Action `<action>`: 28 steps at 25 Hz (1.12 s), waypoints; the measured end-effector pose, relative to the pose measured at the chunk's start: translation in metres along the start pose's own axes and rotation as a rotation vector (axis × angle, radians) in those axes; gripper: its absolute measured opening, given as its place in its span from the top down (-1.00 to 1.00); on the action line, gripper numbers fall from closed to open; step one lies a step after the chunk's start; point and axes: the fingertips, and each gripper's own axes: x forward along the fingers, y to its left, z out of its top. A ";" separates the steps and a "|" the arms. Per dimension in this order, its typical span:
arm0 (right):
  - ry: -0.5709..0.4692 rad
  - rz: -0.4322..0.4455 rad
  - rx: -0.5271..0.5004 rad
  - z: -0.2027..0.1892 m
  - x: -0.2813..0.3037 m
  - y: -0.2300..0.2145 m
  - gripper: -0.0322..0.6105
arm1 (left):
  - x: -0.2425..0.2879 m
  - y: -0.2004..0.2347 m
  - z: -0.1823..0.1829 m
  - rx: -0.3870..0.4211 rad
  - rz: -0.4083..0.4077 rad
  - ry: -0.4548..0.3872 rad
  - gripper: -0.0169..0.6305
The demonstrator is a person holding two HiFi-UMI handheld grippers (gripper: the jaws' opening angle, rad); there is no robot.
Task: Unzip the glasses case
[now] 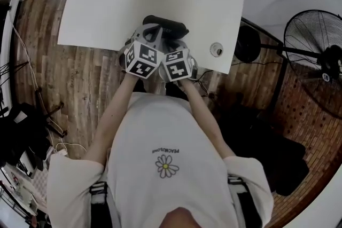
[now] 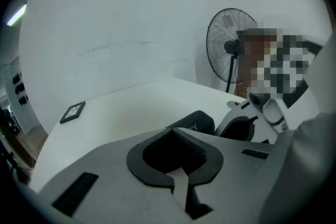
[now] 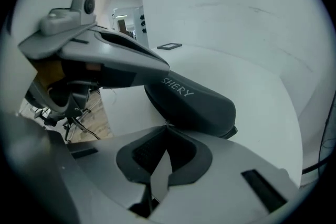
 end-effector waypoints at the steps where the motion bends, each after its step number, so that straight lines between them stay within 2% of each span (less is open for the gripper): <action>1: 0.003 -0.006 -0.008 0.000 -0.002 -0.001 0.88 | 0.003 0.001 -0.002 0.009 0.004 -0.003 0.90; 3: 0.004 -0.015 -0.020 -0.001 -0.003 -0.004 0.88 | 0.006 0.002 -0.003 0.014 0.007 -0.018 0.90; 6: 0.005 -0.021 -0.036 -0.005 -0.006 -0.013 0.88 | 0.009 0.001 -0.001 0.029 -0.008 0.007 0.90; 12: 0.040 -0.110 -0.078 -0.028 -0.021 -0.052 0.88 | 0.008 0.001 -0.004 0.032 -0.015 -0.002 0.91; 15: 0.026 -0.092 -0.094 -0.029 -0.025 -0.074 0.88 | 0.009 0.000 -0.002 0.034 -0.013 0.001 0.91; 19: 0.043 -0.077 -0.225 -0.021 -0.023 -0.090 0.88 | 0.010 -0.001 -0.001 0.036 -0.013 0.014 0.90; 25: 0.099 -0.045 -0.548 0.004 -0.012 -0.111 0.88 | 0.016 0.000 0.000 0.031 -0.026 0.066 0.91; 28: 0.151 -0.026 -0.650 0.011 -0.006 -0.115 0.88 | 0.018 0.002 0.002 0.023 -0.025 0.078 0.91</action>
